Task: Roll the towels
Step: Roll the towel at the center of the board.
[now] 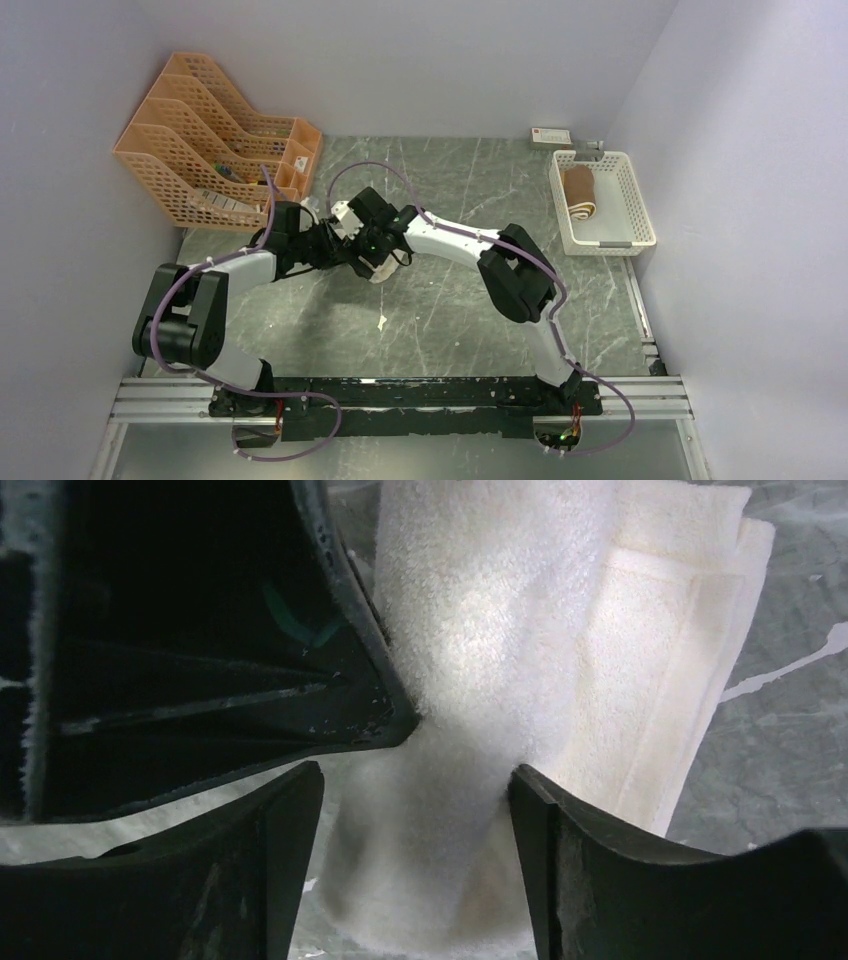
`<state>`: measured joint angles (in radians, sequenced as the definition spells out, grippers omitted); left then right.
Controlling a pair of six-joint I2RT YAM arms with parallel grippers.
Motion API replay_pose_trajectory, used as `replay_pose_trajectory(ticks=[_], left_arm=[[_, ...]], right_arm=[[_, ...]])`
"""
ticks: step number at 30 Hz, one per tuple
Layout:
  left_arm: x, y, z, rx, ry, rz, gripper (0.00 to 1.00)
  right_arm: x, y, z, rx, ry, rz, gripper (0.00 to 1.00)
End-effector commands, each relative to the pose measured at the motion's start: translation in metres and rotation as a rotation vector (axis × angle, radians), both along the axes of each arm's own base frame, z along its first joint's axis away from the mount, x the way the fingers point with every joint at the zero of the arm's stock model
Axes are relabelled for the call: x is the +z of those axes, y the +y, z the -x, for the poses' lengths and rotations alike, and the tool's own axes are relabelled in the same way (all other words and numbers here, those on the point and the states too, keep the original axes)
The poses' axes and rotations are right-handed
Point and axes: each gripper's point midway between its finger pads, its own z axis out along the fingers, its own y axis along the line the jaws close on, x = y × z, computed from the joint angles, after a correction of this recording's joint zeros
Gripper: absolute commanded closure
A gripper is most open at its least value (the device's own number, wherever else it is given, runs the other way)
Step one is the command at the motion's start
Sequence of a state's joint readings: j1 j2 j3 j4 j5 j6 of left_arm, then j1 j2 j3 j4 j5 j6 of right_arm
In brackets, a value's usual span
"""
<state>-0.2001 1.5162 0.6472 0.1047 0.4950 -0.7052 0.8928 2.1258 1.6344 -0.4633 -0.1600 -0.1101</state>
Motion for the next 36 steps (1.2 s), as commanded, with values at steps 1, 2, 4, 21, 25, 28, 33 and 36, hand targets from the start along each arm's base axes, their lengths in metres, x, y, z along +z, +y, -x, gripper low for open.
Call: replay_pose_trajectory(ticks=[1, 2, 4, 21, 25, 28, 33, 36], left_arm=[[0.012, 0.0, -0.005, -0.002, -0.048, -0.008, 0.63], [0.013, -0.001, -0.005, -0.001, -0.049, -0.007, 0.63], [0.017, -0.001, -0.008, 0.001, -0.057, -0.006, 0.63], [0.097, 0.034, -0.066, 0.046, -0.217, -0.011, 0.56], [0.073, 0.023, -0.055, 0.006, -0.172, -0.016, 0.57], [0.051, 0.005, -0.047, -0.025, -0.144, -0.058, 0.58], [0.021, -0.024, -0.045, -0.045, -0.117, -0.09, 0.58], [0.011, -0.03, -0.052, -0.042, -0.115, -0.112, 0.58]], right_arm=[[-0.01, 0.002, 0.003, -0.024, 0.049, 0.009, 0.45], [-0.012, 0.002, 0.004, -0.025, 0.058, 0.009, 0.53], [-0.015, 0.002, 0.004, -0.034, 0.072, 0.007, 0.61], [0.002, -0.032, -0.015, -0.169, 0.387, -0.35, 0.95], [-0.006, -0.041, -0.022, -0.196, 0.507, -0.413, 0.91], [-0.017, -0.042, -0.021, -0.196, 0.598, -0.423, 0.87], [-0.032, -0.045, -0.021, -0.227, 0.683, -0.435, 0.85], [-0.04, -0.05, -0.022, -0.242, 0.708, -0.425, 0.82]])
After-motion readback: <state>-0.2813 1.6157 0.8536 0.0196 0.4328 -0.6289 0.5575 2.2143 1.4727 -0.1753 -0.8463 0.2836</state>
